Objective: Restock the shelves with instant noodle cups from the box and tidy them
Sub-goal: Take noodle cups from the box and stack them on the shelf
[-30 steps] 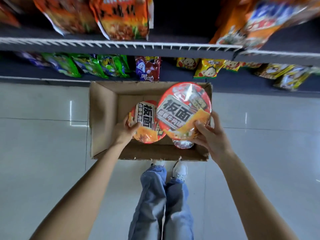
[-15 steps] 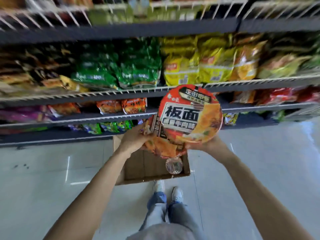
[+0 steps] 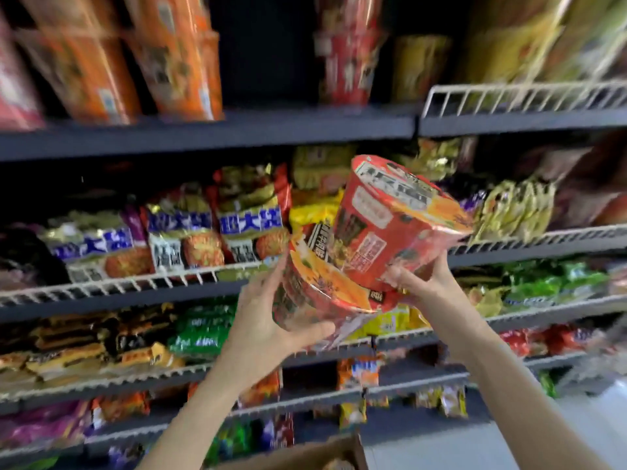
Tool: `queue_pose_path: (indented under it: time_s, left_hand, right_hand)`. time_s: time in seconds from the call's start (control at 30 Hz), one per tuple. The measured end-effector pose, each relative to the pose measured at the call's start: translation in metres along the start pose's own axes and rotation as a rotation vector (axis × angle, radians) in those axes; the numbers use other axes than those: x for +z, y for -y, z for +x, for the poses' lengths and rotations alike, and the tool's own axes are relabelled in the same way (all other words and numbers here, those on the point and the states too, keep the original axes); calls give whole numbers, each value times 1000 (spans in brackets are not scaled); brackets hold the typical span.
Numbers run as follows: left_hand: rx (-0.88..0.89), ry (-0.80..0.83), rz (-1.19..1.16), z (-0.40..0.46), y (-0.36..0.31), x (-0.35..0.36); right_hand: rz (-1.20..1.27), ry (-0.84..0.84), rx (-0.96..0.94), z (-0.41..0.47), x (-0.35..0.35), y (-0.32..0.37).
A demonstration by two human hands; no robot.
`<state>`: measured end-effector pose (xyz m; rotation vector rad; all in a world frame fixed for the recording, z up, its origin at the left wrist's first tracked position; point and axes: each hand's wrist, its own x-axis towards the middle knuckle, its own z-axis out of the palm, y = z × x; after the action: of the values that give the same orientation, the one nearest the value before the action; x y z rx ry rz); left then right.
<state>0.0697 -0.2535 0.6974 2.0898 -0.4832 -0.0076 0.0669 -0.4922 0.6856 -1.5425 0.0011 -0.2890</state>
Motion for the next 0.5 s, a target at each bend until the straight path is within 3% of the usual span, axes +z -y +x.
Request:
queue_pose_path:
  time_s: [0.1,0.27,0.5]
  left_hand:
    - [227,-189,120,28,-26,-14]
    - [460,-318,81,78,-69,-48]
    - [551,-445,-15,164,-105,-85]
  right_hand:
    - [28,11,-82,21,-1,43]
    - [12,-2,-285,62,-1,119]
    - [-70,48,-382,140,19,199]
